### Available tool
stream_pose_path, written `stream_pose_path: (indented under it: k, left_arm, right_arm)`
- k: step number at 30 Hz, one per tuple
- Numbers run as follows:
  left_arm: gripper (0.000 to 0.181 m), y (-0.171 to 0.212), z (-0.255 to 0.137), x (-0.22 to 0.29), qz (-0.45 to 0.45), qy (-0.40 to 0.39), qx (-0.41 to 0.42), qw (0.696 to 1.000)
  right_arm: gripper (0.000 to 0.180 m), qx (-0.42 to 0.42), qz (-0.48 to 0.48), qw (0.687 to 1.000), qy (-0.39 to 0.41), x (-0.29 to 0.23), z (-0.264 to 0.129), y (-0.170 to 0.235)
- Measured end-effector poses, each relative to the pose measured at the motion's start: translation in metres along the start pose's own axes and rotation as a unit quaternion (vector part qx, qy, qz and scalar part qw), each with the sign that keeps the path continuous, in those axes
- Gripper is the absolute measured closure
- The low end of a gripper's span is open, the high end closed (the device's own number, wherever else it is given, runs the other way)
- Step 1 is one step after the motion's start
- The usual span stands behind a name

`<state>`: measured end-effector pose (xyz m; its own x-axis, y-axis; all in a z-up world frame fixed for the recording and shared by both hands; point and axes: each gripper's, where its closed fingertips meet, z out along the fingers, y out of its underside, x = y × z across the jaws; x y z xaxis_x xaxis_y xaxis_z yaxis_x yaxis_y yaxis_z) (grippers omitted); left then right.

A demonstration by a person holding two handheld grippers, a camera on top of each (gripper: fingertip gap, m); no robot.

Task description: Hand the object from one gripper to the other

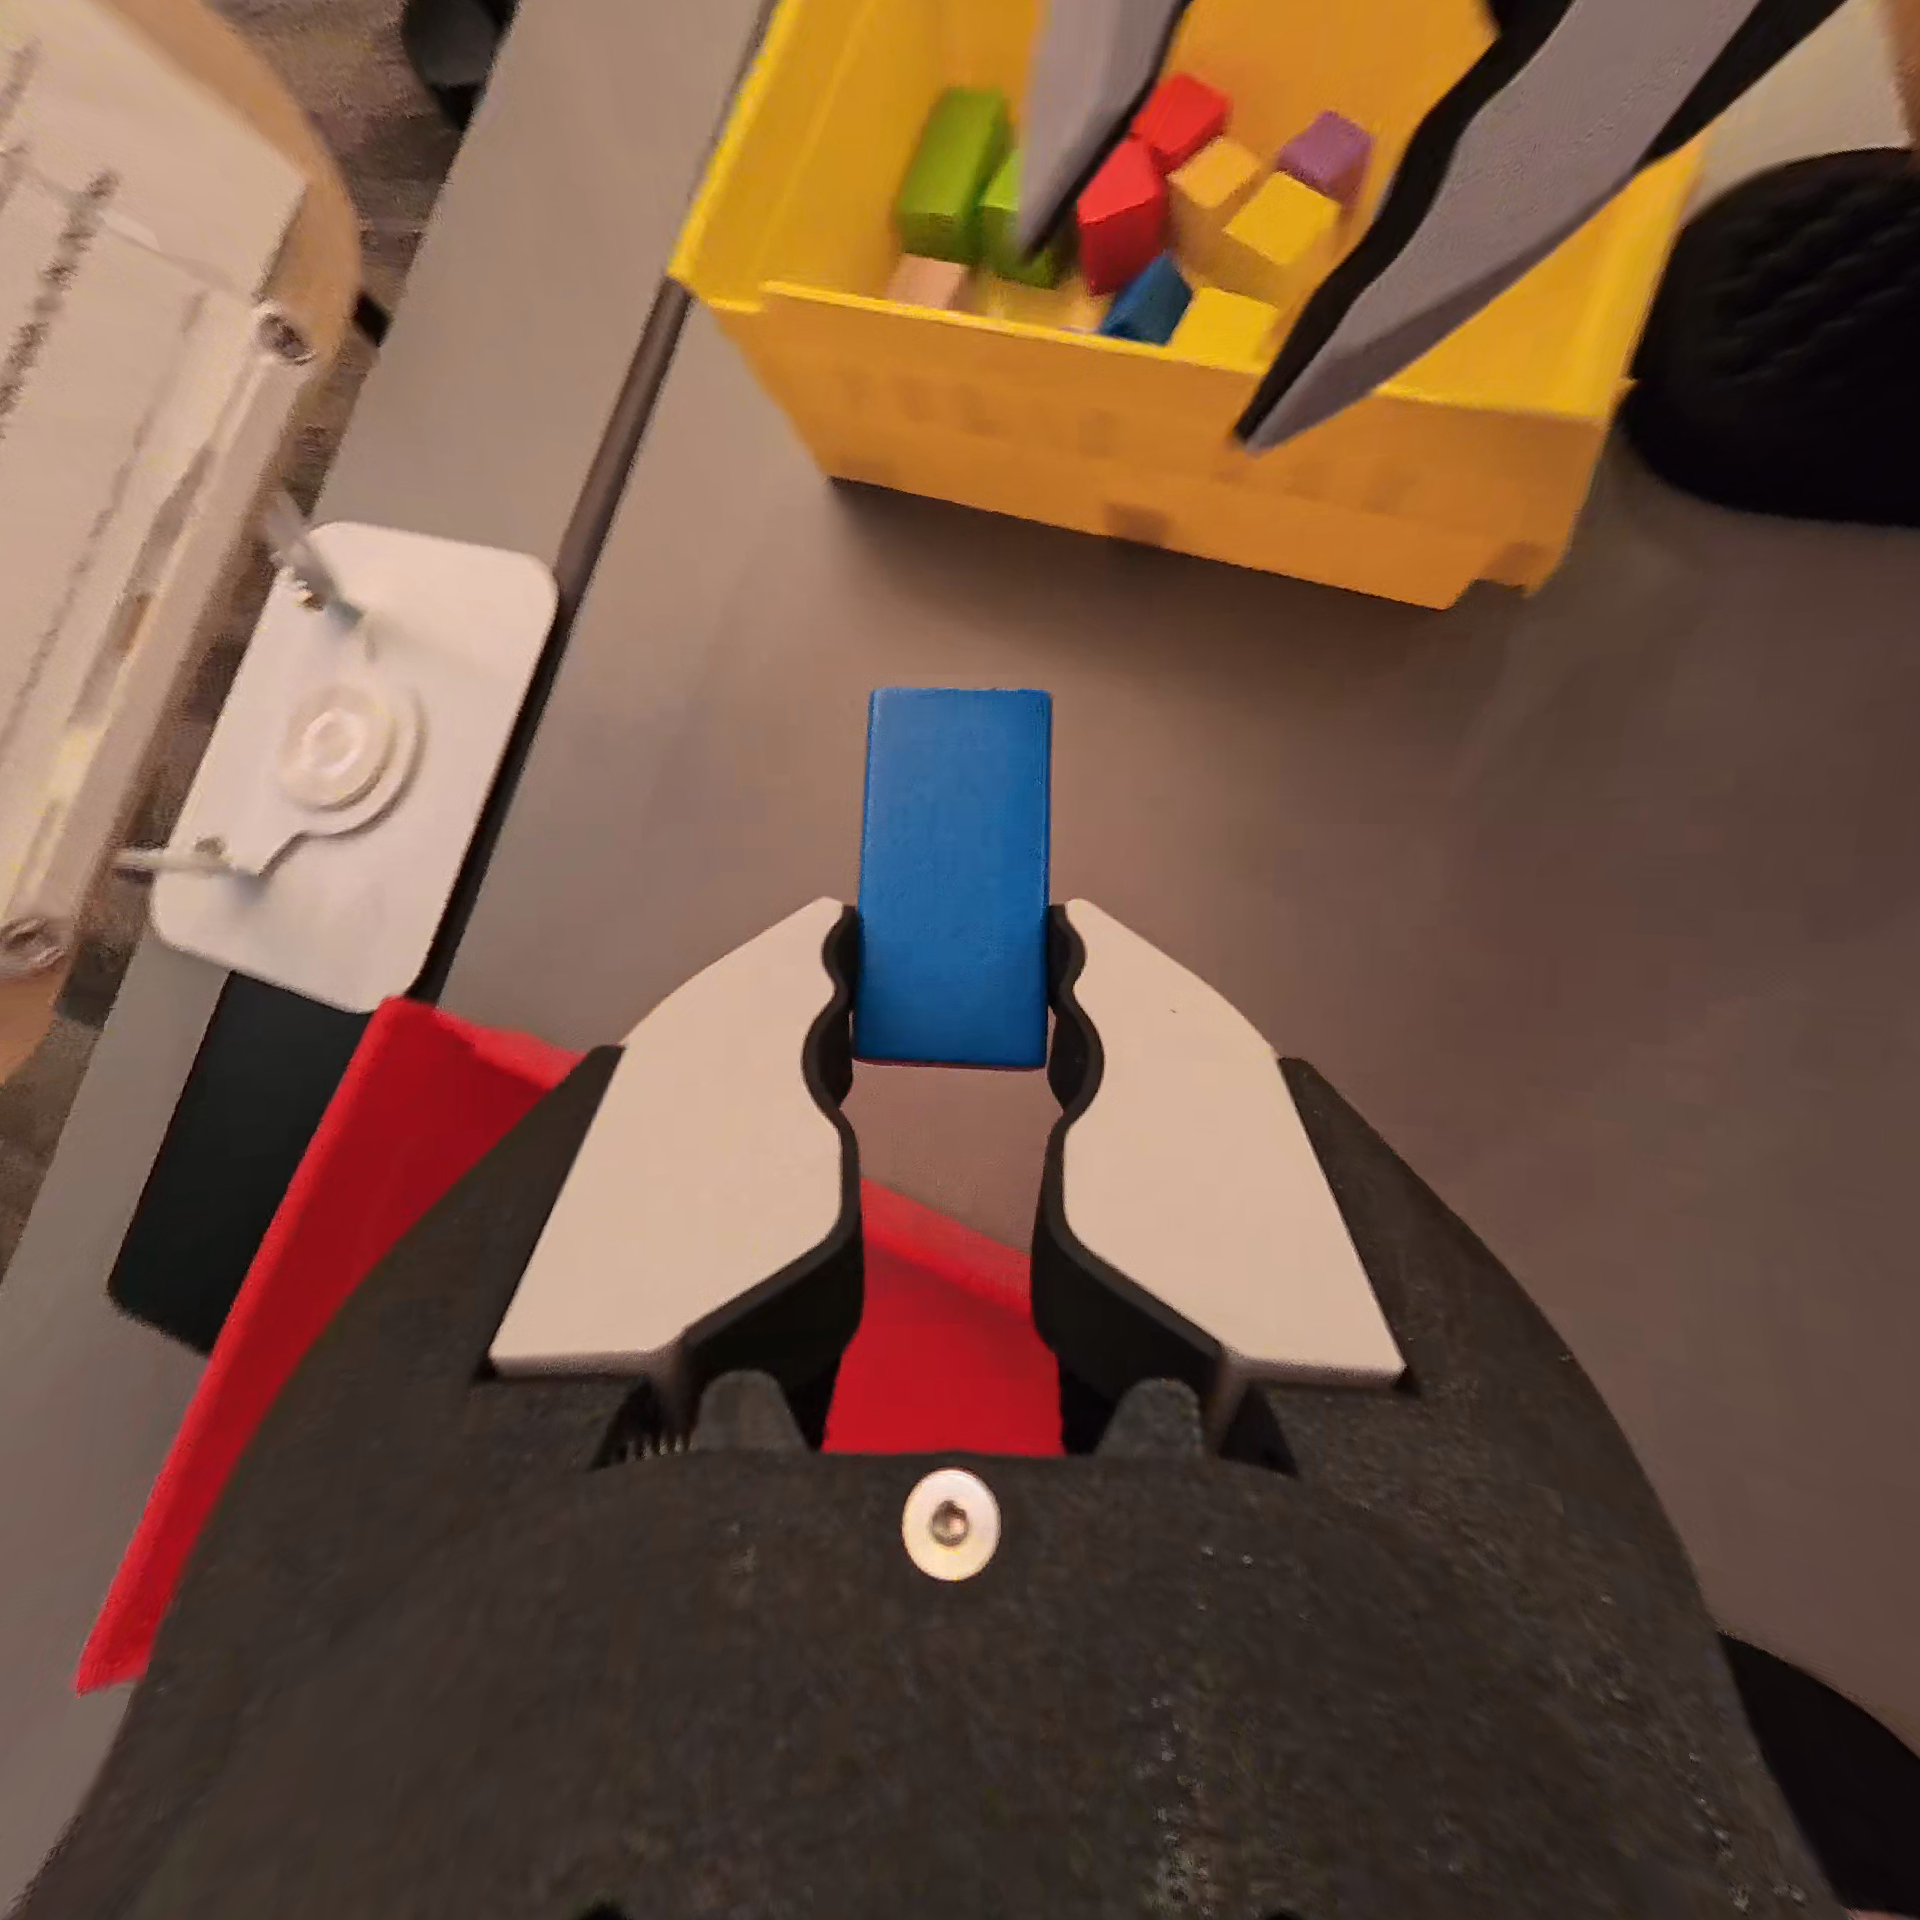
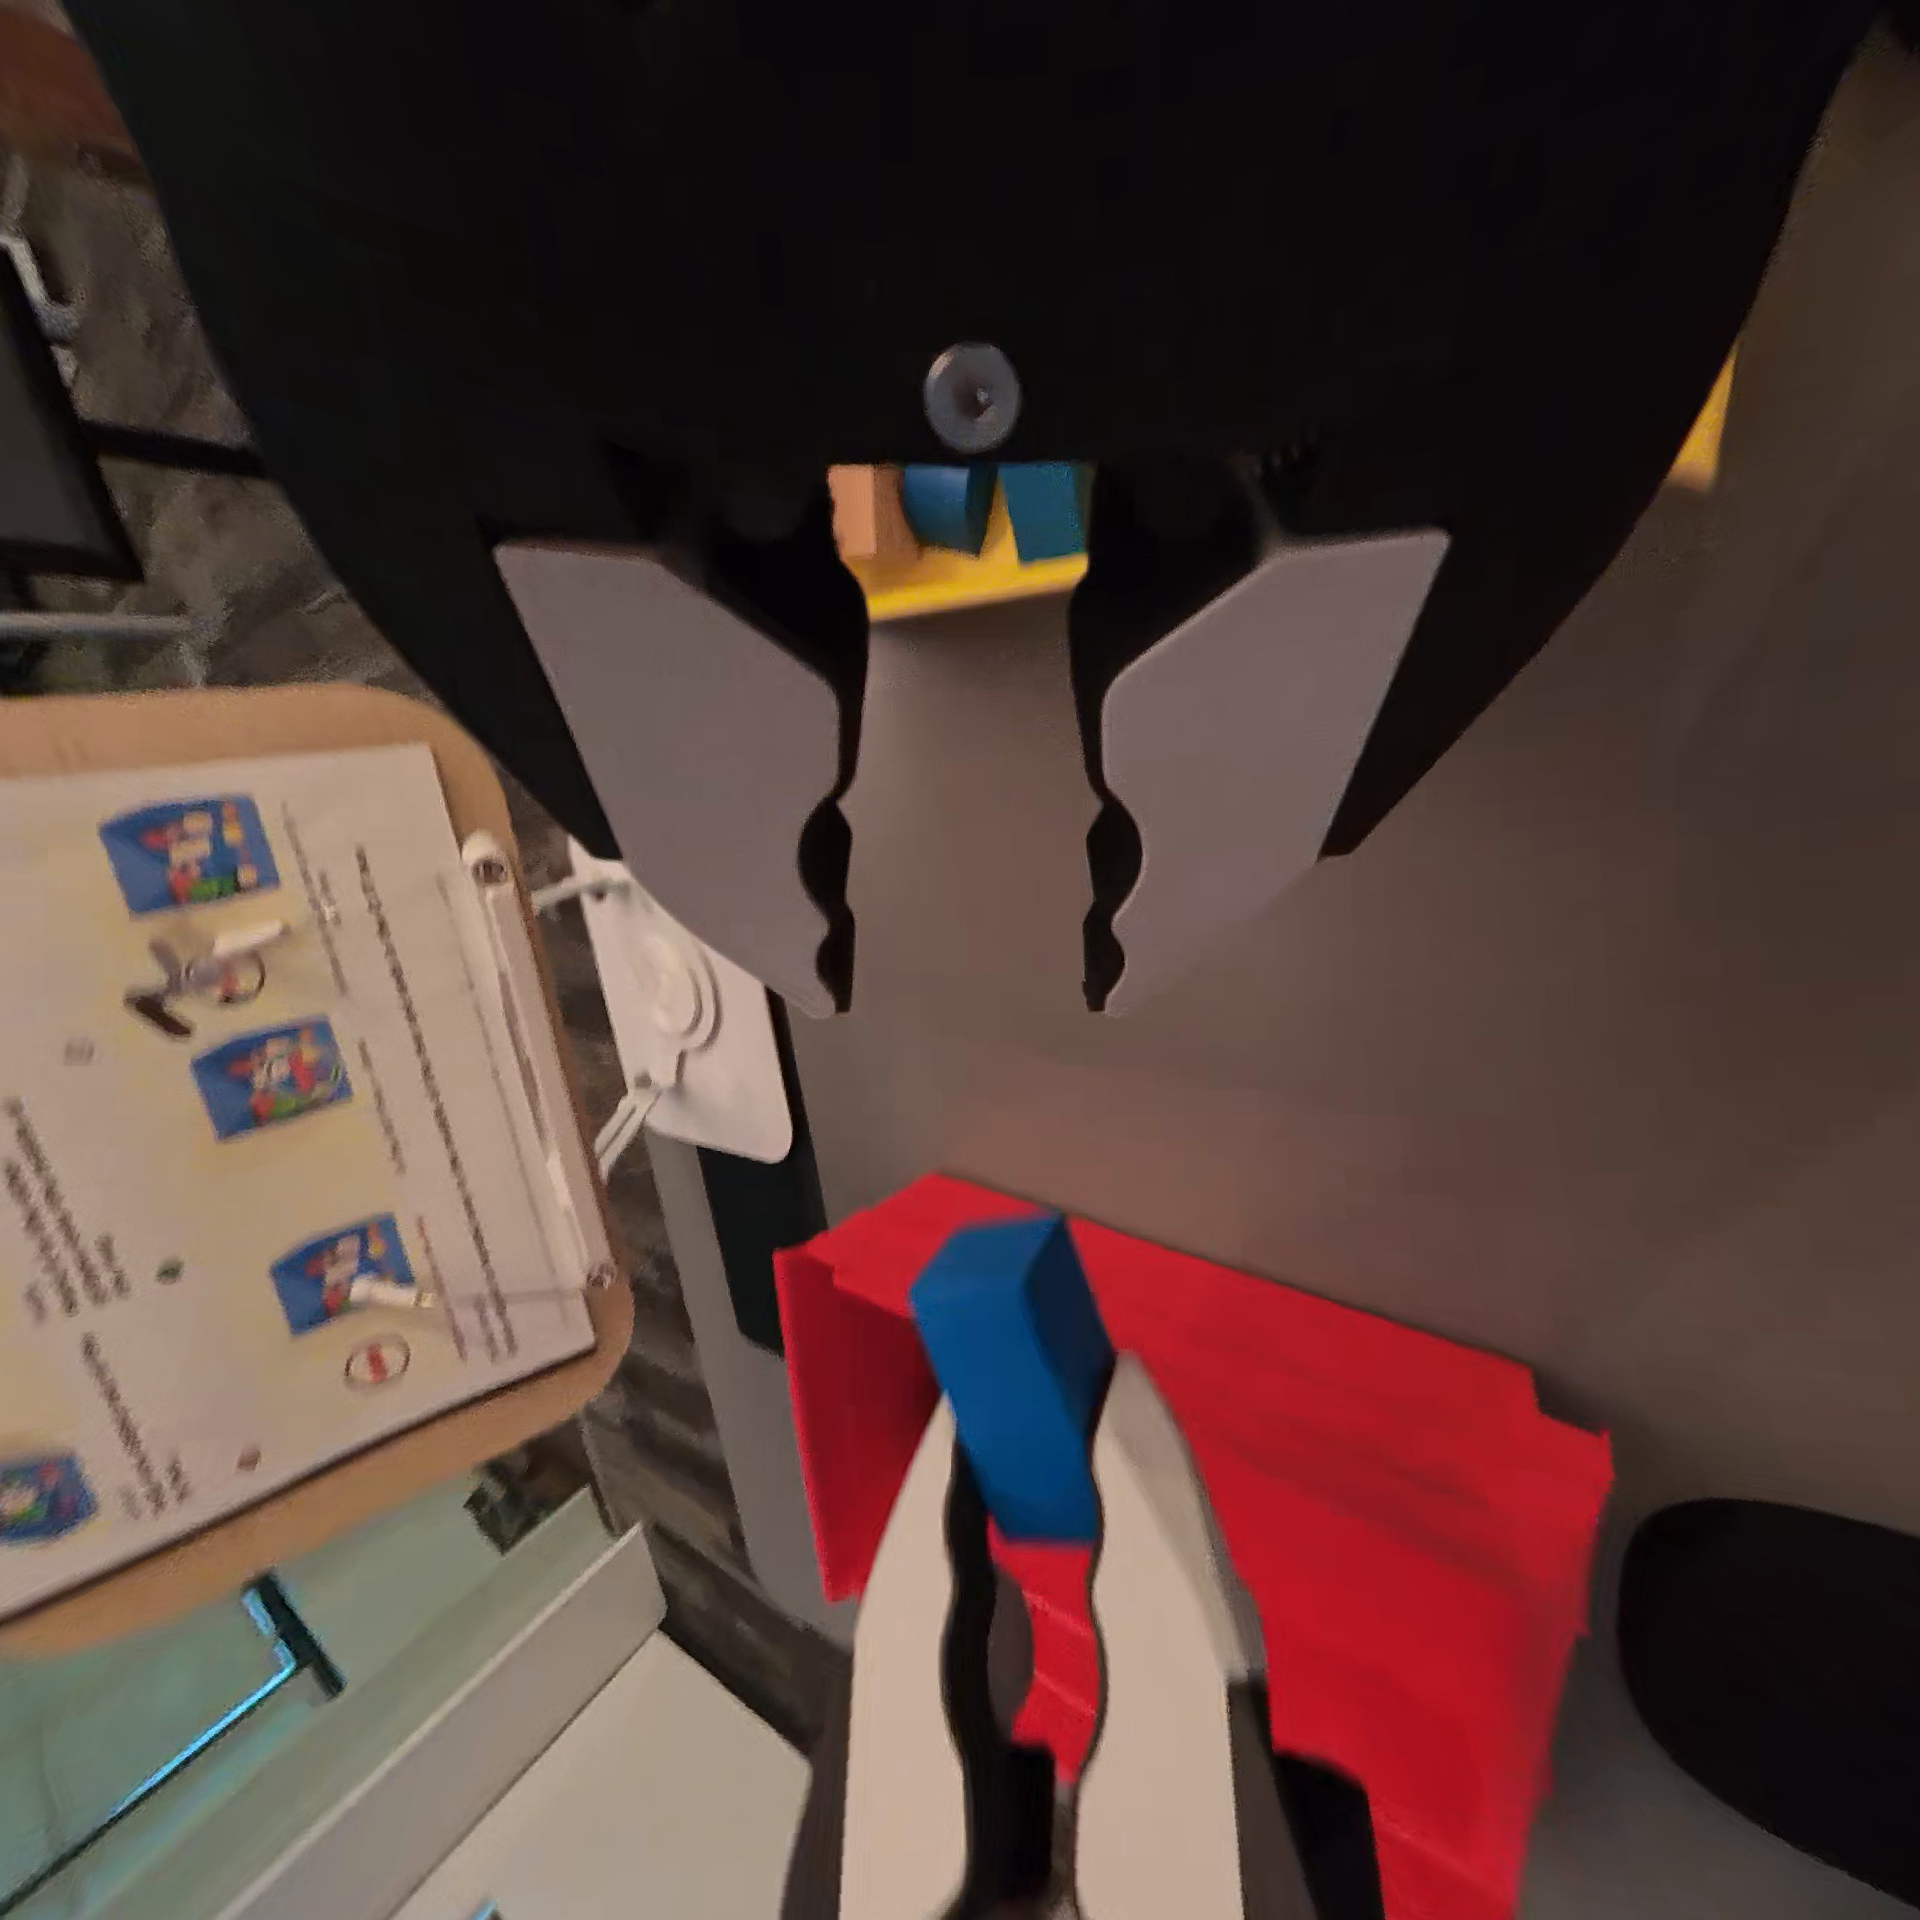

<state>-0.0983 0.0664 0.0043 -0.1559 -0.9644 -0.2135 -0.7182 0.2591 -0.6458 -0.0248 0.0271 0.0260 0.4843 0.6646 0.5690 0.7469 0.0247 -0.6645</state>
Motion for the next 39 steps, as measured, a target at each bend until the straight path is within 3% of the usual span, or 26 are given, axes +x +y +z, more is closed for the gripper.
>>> stream_pose_path:
  k: [9,24,35,39]
  left_arm:
    - [0.147,-0.007,0.028,0.036,0.051,0.035,-0.038,0.997]
    - [0.147,-0.014,0.029,0.053,0.078,0.044,-0.038,0.995]
    - [0.146,-0.014,0.031,0.054,0.081,0.040,-0.039,0.995]
    - [0.137,-0.015,0.022,0.046,0.069,0.026,-0.029,0.997]
  right_arm:
    - [0.134,0.018,-0.019,0.998,-0.061,-0.038,0.034,-0.016]
    - [0.143,0.016,0.022,0.991,-0.133,-0.056,0.042,-0.010]
    - [0.144,0.000,0.018,0.990,-0.138,-0.057,0.040,-0.005]
    - [0.144,-0.036,-0.001,0.992,-0.117,-0.048,0.034,0.008]
